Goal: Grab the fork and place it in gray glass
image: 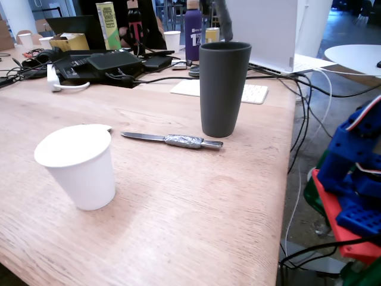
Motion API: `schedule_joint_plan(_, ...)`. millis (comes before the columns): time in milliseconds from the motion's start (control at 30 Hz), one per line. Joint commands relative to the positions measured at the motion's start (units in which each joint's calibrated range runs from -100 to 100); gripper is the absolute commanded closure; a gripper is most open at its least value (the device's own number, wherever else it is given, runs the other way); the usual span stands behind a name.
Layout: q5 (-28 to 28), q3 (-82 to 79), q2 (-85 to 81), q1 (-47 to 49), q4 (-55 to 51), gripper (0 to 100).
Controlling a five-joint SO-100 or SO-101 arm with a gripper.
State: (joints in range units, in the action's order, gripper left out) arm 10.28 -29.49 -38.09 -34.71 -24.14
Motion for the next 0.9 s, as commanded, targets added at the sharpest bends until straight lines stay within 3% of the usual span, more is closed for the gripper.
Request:
schedule_joint_plan(0,0.05,0.56,2.75,0.19,4.27,100)
schedule_joint_plan(700,0.0,-13.51,-9.08,0.19,5.75,100)
schedule_joint_plan(867,-0.59,-14.54,-8.99,0.02,4.76,75)
